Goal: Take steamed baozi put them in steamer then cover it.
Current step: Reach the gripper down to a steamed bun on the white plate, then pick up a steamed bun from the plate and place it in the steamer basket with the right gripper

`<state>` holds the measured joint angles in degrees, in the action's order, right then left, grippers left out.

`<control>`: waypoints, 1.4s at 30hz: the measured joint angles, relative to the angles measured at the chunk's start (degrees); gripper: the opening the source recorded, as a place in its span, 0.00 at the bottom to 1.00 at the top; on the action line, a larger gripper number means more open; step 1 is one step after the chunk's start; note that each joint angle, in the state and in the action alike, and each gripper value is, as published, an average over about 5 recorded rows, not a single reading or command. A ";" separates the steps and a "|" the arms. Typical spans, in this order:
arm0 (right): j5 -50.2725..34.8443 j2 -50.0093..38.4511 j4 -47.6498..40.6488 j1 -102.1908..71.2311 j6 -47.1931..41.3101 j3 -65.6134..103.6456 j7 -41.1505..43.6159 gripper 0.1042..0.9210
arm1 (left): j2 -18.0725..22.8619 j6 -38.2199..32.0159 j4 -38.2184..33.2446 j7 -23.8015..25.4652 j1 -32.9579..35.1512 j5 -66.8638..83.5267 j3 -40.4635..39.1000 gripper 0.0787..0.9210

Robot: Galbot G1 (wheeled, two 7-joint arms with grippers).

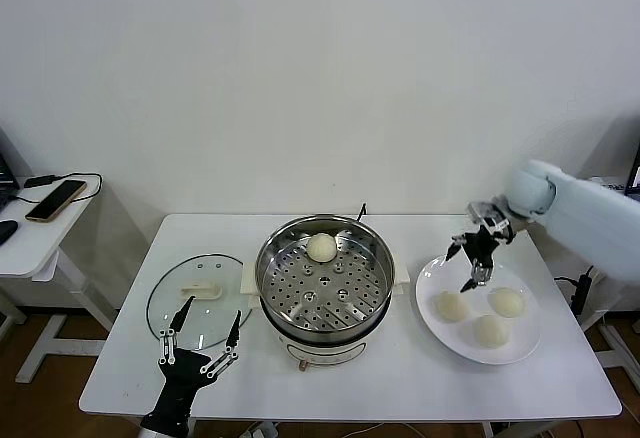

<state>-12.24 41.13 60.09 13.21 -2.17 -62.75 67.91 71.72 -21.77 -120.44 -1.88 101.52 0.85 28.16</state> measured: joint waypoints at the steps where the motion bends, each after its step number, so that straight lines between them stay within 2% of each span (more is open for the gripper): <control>1: 0.19 0.02 -0.27 -0.80 -0.11 0.35 -0.29 0.88 | 0.04 0.00 0.00 -0.01 0.02 -0.01 0.00 0.88; 17: 1.54 2.30 -3.62 -7.16 -0.33 3.39 -3.76 0.88 | 0.47 -0.02 -0.03 -0.29 0.29 -0.08 0.48 0.88; 27: 1.74 1.87 -2.80 -6.60 -0.48 2.61 -4.02 0.72 | 0.58 -0.02 -0.41 -0.33 0.32 -0.08 0.50 0.88; 35: 0.94 0.67 0.82 -0.26 -0.96 -0.58 -1.72 0.69 | 0.34 0.02 -0.69 -0.33 0.05 -0.08 0.05 0.88; 42: -4.25 3.05 5.64 12.86 -2.64 -8.59 2.23 0.69 | -0.18 0.12 -1.07 -0.43 -0.26 -0.09 -0.64 0.88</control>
<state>-16.49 44.17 65.72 26.07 -4.81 -71.34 70.14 71.54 -21.65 -121.51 -2.31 101.27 0.76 27.52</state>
